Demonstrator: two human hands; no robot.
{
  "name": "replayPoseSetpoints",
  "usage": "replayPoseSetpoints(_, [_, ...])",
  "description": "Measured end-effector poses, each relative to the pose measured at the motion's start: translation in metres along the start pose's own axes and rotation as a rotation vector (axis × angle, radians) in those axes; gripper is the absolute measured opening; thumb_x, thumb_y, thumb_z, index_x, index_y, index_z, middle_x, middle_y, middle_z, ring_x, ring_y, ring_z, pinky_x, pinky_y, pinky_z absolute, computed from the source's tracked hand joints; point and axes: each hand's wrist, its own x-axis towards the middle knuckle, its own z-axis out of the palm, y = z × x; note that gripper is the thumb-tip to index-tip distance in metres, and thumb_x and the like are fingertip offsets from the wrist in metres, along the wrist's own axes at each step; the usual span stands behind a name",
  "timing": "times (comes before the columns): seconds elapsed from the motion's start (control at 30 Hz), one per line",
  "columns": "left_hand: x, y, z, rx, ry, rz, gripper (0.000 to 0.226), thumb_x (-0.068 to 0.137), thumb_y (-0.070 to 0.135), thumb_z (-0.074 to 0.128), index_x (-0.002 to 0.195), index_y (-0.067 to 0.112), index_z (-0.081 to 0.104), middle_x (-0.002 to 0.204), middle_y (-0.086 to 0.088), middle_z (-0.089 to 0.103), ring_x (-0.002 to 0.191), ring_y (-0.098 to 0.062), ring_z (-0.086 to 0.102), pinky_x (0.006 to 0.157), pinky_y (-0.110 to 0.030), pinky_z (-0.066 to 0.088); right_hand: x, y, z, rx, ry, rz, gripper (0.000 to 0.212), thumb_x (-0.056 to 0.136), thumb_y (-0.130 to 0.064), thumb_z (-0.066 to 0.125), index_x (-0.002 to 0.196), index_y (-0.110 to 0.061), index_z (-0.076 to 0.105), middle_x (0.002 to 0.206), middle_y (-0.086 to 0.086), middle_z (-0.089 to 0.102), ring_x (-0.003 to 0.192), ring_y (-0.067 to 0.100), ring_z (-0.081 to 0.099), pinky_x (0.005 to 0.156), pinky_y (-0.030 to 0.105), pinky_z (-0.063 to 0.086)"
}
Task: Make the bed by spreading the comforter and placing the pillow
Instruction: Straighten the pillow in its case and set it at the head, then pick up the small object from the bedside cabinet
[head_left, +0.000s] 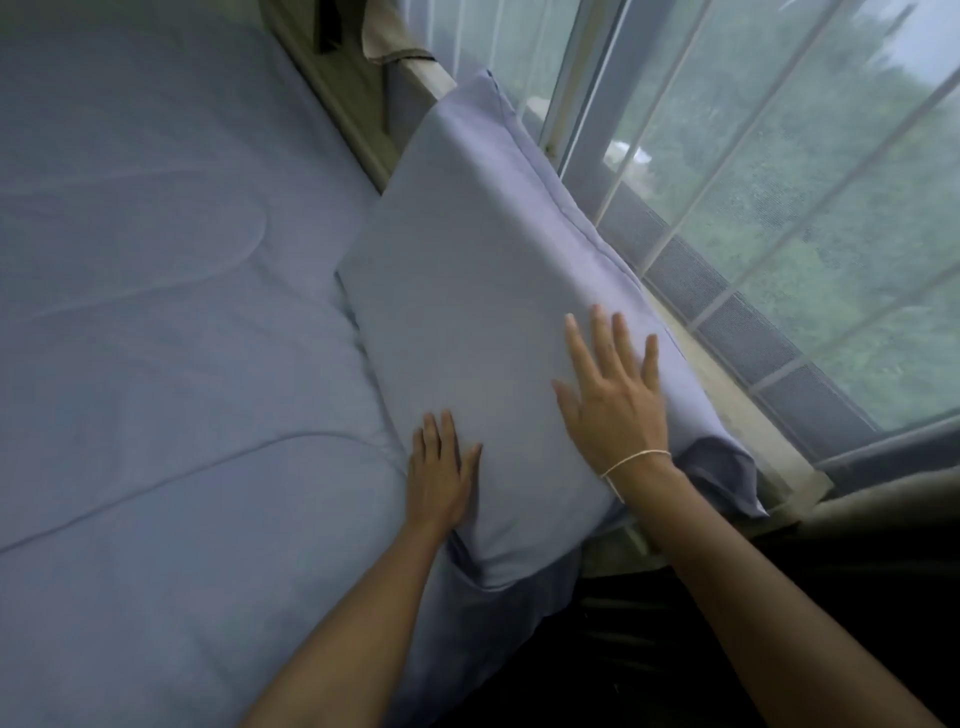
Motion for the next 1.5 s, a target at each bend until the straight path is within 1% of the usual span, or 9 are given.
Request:
replayPoseSetpoints(0.17, [-0.034, -0.007, 0.005, -0.005, -0.117, -0.025, 0.074, 0.094, 0.058, 0.022, 0.149, 0.019, -0.008, 0.159, -0.009, -0.011, 0.147, -0.031, -0.001, 0.121, -0.040, 0.005, -0.047, 0.019, 0.020, -0.114, -0.126, 0.020, 0.071, 0.088, -0.035, 0.059, 0.148, -0.013, 0.029, 0.158, 0.014, 0.020, 0.145, 0.035, 0.015, 0.115, 0.056, 0.009])
replayPoseSetpoints(0.43, [-0.069, -0.023, -0.057, 0.133, -0.085, 0.107, 0.070, 0.095, 0.053, 0.030, 0.150, 0.015, 0.009, 0.159, -0.014, 0.005, 0.146, -0.031, 0.012, 0.120, -0.039, 0.014, -0.087, -0.026, -0.008, -0.044, -0.195, 0.234, 0.083, 0.075, -0.041, 0.071, 0.146, -0.017, 0.037, 0.151, 0.014, 0.036, 0.138, 0.039, 0.035, 0.108, 0.062, 0.027])
replayPoseSetpoints(0.6, [-0.100, -0.027, -0.116, 0.212, 0.054, 0.300, 0.057, 0.098, 0.041, 0.038, 0.145, 0.012, 0.028, 0.157, -0.015, 0.019, 0.142, -0.028, 0.027, 0.113, -0.037, 0.029, -0.114, -0.065, -0.037, 0.012, -0.250, 0.376, 0.076, 0.091, -0.053, 0.044, 0.151, -0.034, 0.002, 0.161, 0.005, 0.004, 0.148, 0.033, 0.003, 0.111, 0.066, 0.006])
replayPoseSetpoints(0.67, [-0.115, -0.035, -0.136, 0.220, 0.077, 0.355, 0.053, 0.098, 0.036, 0.039, 0.145, 0.013, 0.030, 0.156, -0.014, 0.021, 0.142, -0.026, 0.027, 0.113, -0.035, 0.029, -0.124, -0.084, -0.048, 0.041, -0.242, 0.408, 0.073, 0.093, -0.054, 0.039, 0.150, -0.036, -0.004, 0.162, 0.003, -0.003, 0.148, 0.032, -0.002, 0.111, 0.066, 0.002])
replayPoseSetpoints(0.93, [-0.178, -0.078, -0.204, 0.233, 0.154, 0.477, 0.049, 0.097, 0.032, 0.042, 0.142, 0.015, 0.036, 0.152, -0.013, 0.031, 0.138, -0.027, 0.034, 0.111, -0.038, 0.032, -0.172, -0.175, -0.093, 0.101, -0.206, 0.488, 0.071, 0.093, -0.053, 0.039, 0.151, -0.036, 0.002, 0.161, 0.004, 0.002, 0.149, 0.031, -0.002, 0.113, 0.065, 0.000])
replayPoseSetpoints(1.2, [-0.212, -0.085, -0.223, 0.313, 0.141, 0.606, 0.047, 0.094, 0.031, 0.050, 0.137, 0.011, 0.045, 0.147, -0.019, 0.038, 0.134, -0.035, 0.038, 0.108, -0.047, 0.036, -0.238, -0.204, -0.119, 0.125, -0.206, 0.607, 0.071, 0.092, -0.052, 0.041, 0.151, -0.035, 0.006, 0.161, 0.006, 0.003, 0.148, 0.031, 0.001, 0.114, 0.063, 0.001])
replayPoseSetpoints(1.3, [-0.214, -0.087, -0.220, 0.350, 0.135, 0.607, 0.053, 0.093, 0.036, 0.051, 0.139, 0.011, 0.042, 0.150, -0.021, 0.033, 0.138, -0.039, 0.029, 0.108, -0.052, 0.032, -0.269, -0.203, -0.123, 0.112, -0.235, 0.652, 0.071, 0.092, -0.053, 0.042, 0.151, -0.034, 0.006, 0.161, 0.006, 0.002, 0.148, 0.031, 0.002, 0.115, 0.061, 0.003])
replayPoseSetpoints(1.4, [-0.218, -0.084, -0.211, 0.381, 0.073, 0.577, 0.063, 0.095, 0.048, 0.039, 0.148, 0.019, 0.022, 0.158, -0.015, 0.011, 0.146, -0.035, 0.006, 0.114, -0.053, 0.017, -0.297, -0.196, -0.122, 0.096, -0.263, 0.691, 0.070, 0.093, -0.052, 0.041, 0.151, -0.034, 0.005, 0.161, 0.006, 0.002, 0.148, 0.031, 0.003, 0.117, 0.057, 0.006])
replayPoseSetpoints(1.5, [-0.223, -0.079, -0.194, 0.387, 0.025, 0.591, 0.067, 0.095, 0.054, 0.032, 0.150, 0.021, 0.013, 0.160, -0.012, 0.001, 0.147, -0.034, -0.002, 0.116, -0.054, 0.011, -0.326, -0.185, -0.117, 0.157, -0.295, 0.780, 0.070, 0.095, -0.052, 0.039, 0.151, -0.034, 0.002, 0.162, 0.006, -0.001, 0.148, 0.031, 0.003, 0.119, 0.051, 0.012])
